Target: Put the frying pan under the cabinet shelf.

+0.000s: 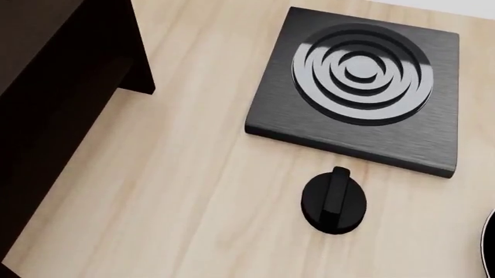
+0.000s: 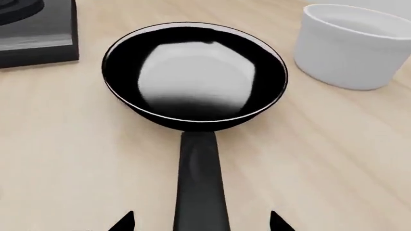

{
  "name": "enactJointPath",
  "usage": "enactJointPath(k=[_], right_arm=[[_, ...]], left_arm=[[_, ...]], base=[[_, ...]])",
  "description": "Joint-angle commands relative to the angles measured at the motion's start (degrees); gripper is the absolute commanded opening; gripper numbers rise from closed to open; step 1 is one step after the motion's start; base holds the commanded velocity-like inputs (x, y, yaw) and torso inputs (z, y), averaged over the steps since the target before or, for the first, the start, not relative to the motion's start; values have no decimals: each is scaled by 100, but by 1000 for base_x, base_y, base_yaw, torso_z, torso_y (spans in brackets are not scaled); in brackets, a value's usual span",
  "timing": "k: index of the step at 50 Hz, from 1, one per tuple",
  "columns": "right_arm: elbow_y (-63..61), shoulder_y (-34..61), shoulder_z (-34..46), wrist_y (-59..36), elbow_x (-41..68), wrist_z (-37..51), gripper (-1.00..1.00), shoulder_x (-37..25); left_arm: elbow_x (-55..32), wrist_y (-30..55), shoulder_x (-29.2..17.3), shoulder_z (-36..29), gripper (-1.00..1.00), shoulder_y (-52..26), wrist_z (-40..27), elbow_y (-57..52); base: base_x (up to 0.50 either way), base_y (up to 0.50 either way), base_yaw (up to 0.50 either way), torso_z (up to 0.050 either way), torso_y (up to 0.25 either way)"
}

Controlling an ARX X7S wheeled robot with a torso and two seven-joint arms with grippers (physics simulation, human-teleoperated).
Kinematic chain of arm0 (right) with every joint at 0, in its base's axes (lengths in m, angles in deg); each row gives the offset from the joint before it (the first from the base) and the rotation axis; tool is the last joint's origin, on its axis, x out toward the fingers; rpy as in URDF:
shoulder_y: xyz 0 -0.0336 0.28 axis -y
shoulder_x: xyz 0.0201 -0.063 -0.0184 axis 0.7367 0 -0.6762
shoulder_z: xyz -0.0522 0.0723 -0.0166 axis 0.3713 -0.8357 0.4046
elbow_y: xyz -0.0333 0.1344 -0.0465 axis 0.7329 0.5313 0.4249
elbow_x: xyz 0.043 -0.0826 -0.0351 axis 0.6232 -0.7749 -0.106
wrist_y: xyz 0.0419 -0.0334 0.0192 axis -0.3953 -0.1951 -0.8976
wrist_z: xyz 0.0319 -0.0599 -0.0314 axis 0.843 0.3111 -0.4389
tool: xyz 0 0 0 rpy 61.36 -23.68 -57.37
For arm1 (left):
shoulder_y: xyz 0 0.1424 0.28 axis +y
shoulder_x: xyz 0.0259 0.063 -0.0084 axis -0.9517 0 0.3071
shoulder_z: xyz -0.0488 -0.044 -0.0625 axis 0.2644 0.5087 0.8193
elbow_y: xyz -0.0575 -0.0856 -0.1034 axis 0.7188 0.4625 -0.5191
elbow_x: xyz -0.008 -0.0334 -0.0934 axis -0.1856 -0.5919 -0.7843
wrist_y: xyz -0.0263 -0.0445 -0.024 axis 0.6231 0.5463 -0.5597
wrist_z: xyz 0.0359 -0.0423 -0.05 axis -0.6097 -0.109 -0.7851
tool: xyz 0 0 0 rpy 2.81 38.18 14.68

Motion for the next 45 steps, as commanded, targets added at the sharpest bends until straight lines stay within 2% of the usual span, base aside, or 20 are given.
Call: enactJointPath(k=[1, 19, 20, 33, 39, 45], right_arm=[[312, 370, 83, -184, 123, -114, 100, -135], [856, 586, -14, -71, 354, -281, 100, -144], [870, 594, 0, -64, 375, -319, -100, -146], [789, 531, 152, 161, 251, -478, -100, -163], [-673, 170, 625, 22, -661, -227, -100, -389], [-1138, 224, 834, -265, -1042, -59, -100, -466]], left_arm=[[139, -55, -128, -339, 100, -183, -185, -3], [222, -80, -263, -777, 100, -473, -380, -4], [222, -78, -259, -797, 100, -489, -387, -4], [249, -80, -262, -907, 100, -618, -433, -4], [-21, 270, 139, -865, 100, -977, -103, 22], [-150, 458, 513, -803, 100, -1194, 152, 160]], base=[[0, 0, 0, 0, 0], [1, 0, 0, 0, 0], [0, 0, 0, 0, 0], [3, 0, 0, 0, 0], [0, -1, 1, 0, 0], [0, 0, 0, 0, 0]])
